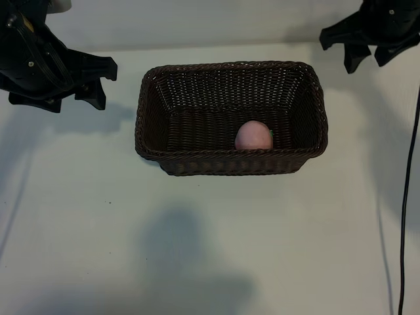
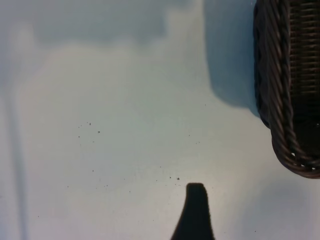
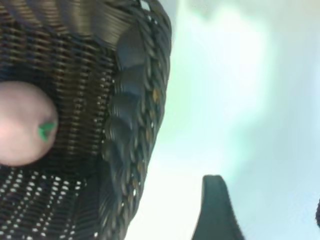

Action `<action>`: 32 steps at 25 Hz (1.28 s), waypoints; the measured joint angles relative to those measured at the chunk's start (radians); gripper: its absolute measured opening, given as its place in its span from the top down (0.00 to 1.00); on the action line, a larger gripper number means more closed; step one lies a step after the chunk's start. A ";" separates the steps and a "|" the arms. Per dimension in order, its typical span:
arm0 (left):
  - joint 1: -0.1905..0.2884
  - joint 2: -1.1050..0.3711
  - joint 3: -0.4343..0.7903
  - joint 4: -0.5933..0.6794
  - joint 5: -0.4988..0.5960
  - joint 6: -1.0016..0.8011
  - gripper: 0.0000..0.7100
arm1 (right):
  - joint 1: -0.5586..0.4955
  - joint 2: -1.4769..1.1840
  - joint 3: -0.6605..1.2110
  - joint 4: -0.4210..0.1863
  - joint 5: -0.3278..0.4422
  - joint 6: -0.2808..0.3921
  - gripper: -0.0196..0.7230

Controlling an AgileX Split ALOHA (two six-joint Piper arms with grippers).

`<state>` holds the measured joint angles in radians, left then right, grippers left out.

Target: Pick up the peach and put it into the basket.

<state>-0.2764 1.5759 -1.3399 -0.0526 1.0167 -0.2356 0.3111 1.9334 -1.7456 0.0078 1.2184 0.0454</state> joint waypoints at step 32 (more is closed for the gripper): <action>0.000 0.000 0.000 0.000 0.000 0.000 0.19 | 0.000 0.000 0.009 0.043 0.002 -0.009 0.33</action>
